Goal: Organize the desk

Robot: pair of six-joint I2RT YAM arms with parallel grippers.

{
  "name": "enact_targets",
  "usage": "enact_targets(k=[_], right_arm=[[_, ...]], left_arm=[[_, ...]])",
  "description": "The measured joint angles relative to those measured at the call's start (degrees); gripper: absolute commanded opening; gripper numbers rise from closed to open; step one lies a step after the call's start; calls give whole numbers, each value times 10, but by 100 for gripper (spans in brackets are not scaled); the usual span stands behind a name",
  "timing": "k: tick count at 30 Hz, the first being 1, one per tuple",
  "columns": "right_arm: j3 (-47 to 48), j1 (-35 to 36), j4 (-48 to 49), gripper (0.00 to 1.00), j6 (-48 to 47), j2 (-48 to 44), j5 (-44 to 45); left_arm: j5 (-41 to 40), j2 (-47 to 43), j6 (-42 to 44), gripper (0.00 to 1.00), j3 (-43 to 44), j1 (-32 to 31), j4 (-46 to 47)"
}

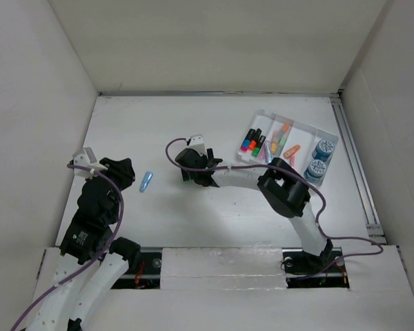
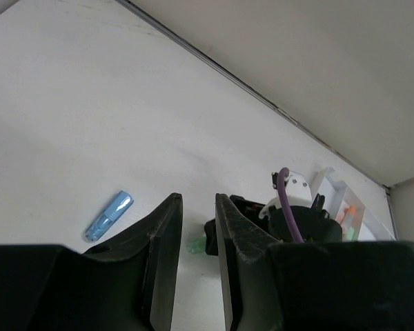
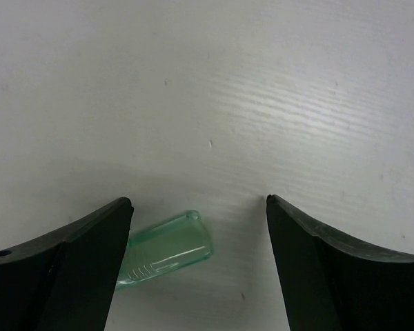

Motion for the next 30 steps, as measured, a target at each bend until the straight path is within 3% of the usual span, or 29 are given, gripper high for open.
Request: enact_targets(k=[4, 11, 17, 23, 30], right_arm=[[-70, 0, -17, 87, 4, -65, -30], [-111, 5, -3, 70, 50, -140, -97], [-183, 30, 9, 70, 106, -147, -133], [-169, 33, 17, 74, 114, -132, -141], [-85, 26, 22, 74, 98, -70, -130]], left_arm=[[3, 1, 0, 22, 0, -1, 1], [6, 1, 3, 22, 0, -1, 2], [9, 1, 4, 22, 0, -1, 2], [11, 1, 4, 22, 0, -1, 2], [15, 1, 5, 22, 0, -1, 2]])
